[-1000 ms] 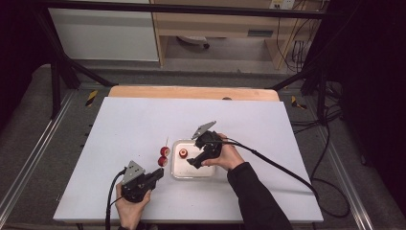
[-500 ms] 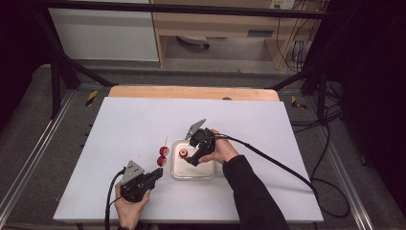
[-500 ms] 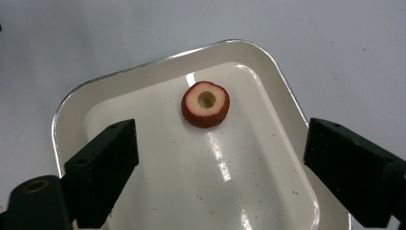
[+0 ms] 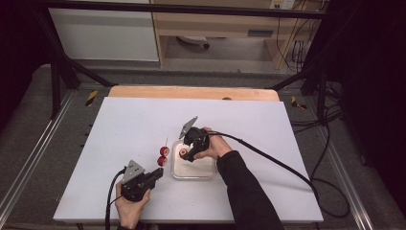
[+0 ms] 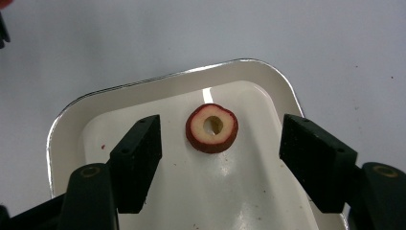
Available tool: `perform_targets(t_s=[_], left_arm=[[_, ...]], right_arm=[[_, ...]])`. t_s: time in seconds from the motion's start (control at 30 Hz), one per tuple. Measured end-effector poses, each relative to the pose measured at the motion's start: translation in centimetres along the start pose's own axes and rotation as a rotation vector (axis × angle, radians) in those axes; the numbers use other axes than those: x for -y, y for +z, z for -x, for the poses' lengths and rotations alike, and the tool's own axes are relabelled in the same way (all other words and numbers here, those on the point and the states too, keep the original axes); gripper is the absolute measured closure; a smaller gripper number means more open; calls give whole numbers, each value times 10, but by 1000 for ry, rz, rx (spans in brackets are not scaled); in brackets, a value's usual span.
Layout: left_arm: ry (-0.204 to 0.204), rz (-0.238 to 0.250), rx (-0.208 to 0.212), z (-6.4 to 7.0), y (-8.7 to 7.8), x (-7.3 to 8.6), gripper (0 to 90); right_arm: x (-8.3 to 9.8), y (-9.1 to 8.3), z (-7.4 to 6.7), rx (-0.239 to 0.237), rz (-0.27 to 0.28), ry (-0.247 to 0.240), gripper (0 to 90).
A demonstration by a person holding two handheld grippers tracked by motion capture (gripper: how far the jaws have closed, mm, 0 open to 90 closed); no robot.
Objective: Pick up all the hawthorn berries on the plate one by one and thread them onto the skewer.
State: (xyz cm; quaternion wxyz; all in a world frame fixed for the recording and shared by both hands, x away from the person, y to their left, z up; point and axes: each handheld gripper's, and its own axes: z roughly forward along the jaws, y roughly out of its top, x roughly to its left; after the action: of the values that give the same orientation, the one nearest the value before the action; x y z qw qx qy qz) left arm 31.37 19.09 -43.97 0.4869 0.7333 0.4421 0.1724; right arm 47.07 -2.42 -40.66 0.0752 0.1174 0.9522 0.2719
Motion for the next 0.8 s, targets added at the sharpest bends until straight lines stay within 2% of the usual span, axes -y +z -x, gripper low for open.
perform_targets(t_s=[0.07,0.17,0.47,0.8], left_arm=[[7,0,-1,0,-1,0,885],[3,4,-1,-1,-1,0,885],[9,-4,9,0,0,0,885],[5,-3,4,-2,-1,0,885]], right_arm=[[0,3,0,-7,3,-10,356],[1,9,0,-17,-27,-36,382],[-4,17,2,-44,-47,-53,465],[-5,23,2,-45,-82,-103,580]])
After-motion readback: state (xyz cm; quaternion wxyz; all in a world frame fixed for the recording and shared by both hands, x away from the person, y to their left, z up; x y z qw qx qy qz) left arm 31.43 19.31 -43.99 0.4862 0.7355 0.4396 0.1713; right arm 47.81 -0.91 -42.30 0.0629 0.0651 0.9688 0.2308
